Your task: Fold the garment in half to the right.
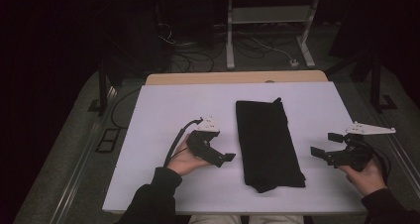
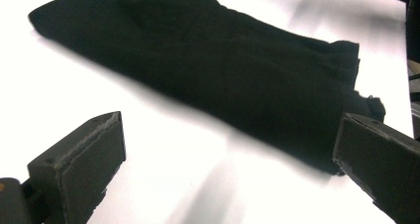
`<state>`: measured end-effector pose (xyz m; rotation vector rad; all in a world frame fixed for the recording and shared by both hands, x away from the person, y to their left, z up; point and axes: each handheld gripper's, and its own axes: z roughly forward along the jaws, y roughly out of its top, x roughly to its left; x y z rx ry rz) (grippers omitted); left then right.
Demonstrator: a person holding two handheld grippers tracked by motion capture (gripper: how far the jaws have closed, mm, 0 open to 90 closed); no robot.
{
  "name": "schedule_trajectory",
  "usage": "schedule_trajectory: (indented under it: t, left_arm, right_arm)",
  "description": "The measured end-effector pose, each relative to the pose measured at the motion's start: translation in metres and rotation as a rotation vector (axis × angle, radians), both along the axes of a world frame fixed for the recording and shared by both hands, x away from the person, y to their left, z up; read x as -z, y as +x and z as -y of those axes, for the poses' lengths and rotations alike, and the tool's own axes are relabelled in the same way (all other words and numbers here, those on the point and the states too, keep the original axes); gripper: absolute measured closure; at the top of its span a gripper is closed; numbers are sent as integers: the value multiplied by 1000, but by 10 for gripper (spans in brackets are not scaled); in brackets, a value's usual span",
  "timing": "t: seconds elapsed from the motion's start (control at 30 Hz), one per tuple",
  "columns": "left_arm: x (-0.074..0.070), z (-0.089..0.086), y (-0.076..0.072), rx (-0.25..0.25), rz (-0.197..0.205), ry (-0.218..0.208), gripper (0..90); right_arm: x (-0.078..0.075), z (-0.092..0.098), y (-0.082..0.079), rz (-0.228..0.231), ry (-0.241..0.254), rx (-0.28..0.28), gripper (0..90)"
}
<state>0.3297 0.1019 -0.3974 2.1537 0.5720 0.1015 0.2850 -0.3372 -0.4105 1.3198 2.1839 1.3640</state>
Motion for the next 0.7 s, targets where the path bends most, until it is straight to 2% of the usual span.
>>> schedule_trajectory:
  t: [0.13,0.33,0.7]
  left_arm:
    - [1,-10,-2,-24,9,-13,0]
    - [2,-27,-5,-61,13,-38,0]
    - [2,-62,-13,-127,39,-62,0]
  right_arm:
    - [2,1,-3,10,-5,1,0]
    - [8,0,-6,0,-28,1,0]
    - [9,-1,-11,2,-28,1,0]
